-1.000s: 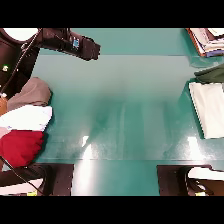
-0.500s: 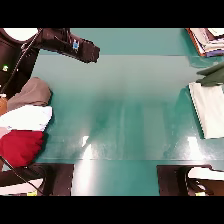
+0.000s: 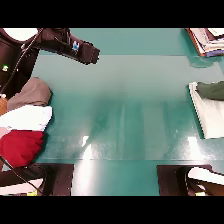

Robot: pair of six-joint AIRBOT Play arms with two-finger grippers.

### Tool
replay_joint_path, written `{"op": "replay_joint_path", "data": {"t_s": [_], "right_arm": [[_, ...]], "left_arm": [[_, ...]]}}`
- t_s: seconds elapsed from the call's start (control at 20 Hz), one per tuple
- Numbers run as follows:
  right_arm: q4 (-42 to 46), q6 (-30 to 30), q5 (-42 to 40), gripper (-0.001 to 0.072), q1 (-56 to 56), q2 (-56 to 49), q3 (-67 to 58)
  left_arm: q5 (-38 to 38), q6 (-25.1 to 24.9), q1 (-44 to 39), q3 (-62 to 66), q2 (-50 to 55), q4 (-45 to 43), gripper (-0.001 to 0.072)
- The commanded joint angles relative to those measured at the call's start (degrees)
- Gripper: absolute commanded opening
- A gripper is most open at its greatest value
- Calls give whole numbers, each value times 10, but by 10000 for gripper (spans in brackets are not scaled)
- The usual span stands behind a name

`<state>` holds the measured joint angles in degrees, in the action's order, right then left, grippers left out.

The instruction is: Fold the shirts.

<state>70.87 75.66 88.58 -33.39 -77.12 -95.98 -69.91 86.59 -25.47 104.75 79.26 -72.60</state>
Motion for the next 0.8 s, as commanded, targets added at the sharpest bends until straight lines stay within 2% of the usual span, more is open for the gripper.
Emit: {"op": "replay_joint_path", "data": {"t_s": [0.0,0.05,0.1,0.15,0.3,0.45,0.65,0.75], "right_arm": [[101,12,26,265,-15,55,108],[120,13,30,465,-29,69,133],[135,14,33,566,-42,82,151],[141,14,35,605,-61,96,166],[137,21,16,604,-106,139,188],[45,35,-8,602,-114,165,188],[-92,35,-3,592,-44,174,188],[-114,34,1,590,24,175,188]], "left_arm": [[-2,0,0,0,0,0,33],[-2,0,0,0,0,0,34],[-2,0,0,0,0,0,34],[-2,0,0,0,0,0,33],[-2,0,0,0,0,0,34],[-2,0,0,0,0,0,34],[-8,0,0,0,0,0,34],[1,0,0,0,0,0,34]]}}
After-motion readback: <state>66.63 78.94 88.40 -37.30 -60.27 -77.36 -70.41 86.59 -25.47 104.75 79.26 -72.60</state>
